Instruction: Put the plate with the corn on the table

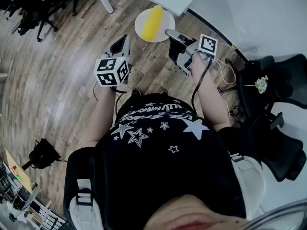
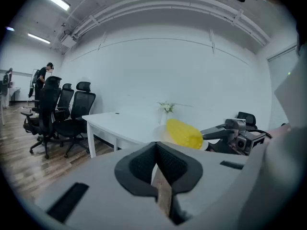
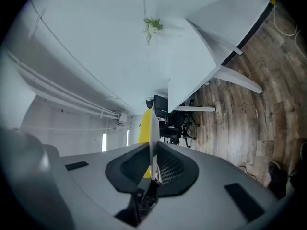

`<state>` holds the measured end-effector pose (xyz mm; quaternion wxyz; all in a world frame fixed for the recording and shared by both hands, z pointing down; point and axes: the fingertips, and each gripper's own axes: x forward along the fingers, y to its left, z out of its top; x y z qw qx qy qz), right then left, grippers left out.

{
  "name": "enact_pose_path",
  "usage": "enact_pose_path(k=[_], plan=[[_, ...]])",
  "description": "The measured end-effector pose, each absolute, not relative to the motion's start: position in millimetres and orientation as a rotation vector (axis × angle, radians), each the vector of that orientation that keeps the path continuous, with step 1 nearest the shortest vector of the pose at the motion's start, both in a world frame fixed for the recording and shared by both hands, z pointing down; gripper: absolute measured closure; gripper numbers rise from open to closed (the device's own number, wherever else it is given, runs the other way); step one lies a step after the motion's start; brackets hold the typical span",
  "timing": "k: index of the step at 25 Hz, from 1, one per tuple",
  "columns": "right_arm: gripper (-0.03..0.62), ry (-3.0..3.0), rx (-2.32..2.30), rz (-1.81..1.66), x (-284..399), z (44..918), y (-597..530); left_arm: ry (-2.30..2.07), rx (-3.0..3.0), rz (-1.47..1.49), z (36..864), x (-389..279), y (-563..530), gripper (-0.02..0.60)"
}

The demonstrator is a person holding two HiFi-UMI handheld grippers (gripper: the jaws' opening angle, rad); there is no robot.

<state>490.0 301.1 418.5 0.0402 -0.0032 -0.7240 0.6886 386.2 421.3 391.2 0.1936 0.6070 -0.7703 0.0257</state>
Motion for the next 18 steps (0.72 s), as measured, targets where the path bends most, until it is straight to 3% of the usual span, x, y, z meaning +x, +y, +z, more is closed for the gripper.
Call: enact_pose_path(k=[18], plan=[[0.553, -2.238, -0.081, 2.115, 542, 414, 312, -2.159, 1.666, 0.092, 399, 436, 435, 0.577]])
